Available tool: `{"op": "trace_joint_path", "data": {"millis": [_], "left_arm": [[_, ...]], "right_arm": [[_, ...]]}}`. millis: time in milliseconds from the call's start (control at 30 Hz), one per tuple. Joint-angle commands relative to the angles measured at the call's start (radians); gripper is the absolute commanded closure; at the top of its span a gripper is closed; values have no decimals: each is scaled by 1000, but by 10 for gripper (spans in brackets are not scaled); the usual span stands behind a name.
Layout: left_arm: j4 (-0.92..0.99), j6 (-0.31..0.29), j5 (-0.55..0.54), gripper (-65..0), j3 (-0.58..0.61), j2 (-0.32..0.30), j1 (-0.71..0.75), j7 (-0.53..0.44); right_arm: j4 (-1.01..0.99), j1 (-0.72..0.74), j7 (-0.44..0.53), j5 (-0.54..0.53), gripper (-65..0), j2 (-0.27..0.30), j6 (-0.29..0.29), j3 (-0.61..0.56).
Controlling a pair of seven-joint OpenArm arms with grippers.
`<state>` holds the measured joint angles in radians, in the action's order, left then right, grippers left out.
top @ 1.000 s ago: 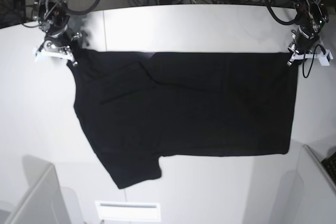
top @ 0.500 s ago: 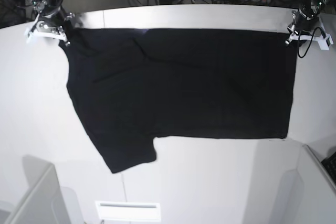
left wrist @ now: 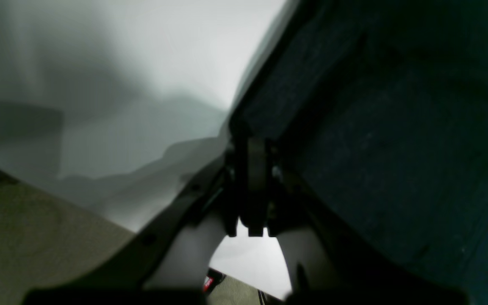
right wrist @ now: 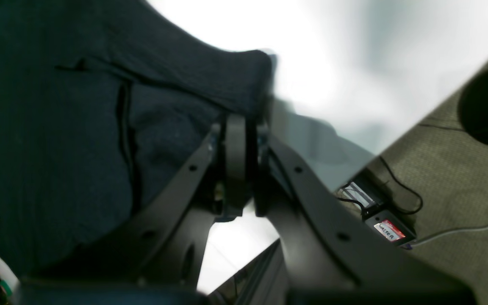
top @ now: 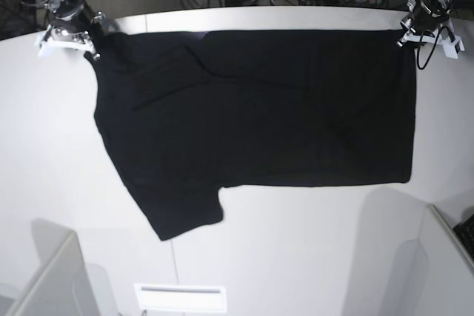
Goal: Fold the T-shirt properly
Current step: 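Drag the shirt further with both grippers, lower the shoulder edge, release, then move both grippers to the shirt's hem corners and grasp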
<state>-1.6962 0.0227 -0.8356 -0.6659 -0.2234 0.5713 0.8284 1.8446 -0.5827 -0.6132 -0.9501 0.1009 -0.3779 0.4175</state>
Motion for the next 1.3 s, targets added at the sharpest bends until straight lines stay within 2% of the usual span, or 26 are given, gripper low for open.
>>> {"op": "trace_joint_path", "data": {"millis": [0,233,400,1000,1033,1100,1167,1267], "left_arm": [[-21,-5,-4,0,-8,-12,9,-2],[-26,-5,-3,0,-16,-15,14,-2],[-28,-5,-3,0,-79,-15,14,1],[-28,-5,-4,0,-76,-17,16,2],[-28,-5,-4,0,-78,-17,16,2],[-28,-5,-4,-150,-81,-15,16,2],[-28,-5,-4,-301,-82,-15,16,2],[-29,-5,-4,-479,-108,-15,14,1]], "right_arm": [[22,-10,11,-5,0,9,6,8],[23,-15,11,-5,0,16,4,10],[42,-43,11,-2,0,16,4,10],[43,-53,11,0,0,16,4,10],[43,-53,11,0,-35,16,4,10],[43,-50,13,0,-180,12,4,10],[43,-50,19,0,-258,12,4,10],[66,-47,29,0,-254,10,4,48]]}}
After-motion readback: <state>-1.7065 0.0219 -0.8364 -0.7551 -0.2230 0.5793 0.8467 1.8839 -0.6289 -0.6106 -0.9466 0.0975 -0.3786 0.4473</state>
